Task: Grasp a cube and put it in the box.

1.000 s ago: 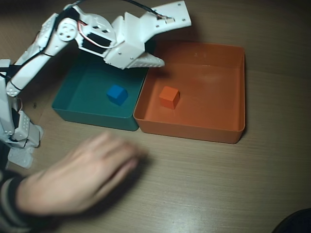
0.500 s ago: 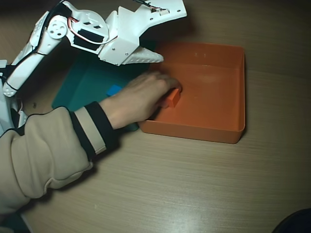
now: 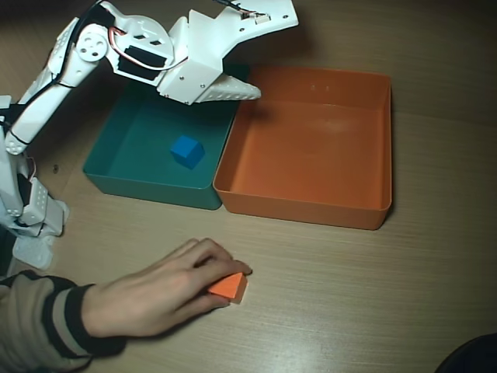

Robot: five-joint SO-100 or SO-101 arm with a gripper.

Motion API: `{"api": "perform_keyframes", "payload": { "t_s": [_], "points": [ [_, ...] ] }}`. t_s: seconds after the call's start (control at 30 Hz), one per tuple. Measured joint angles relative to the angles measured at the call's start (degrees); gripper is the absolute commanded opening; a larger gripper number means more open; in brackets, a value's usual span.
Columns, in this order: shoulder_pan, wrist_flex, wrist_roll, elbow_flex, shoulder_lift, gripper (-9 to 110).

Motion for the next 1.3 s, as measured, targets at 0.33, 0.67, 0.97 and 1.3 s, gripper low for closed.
{"api": "perform_keyframes", "payload": {
  "t_s": [0.33,0.67,0.97,1.3],
  "points": [
    [0.00,0.00,0.00,0.00,0.00,40],
    [4.39,0.35,-2.64,0.00,1.23,40],
    [14.77,0.35,-15.47,0.00,3.96,40],
    [25.40,8.53,-21.01,5.45,4.31,40]
  ]
}}
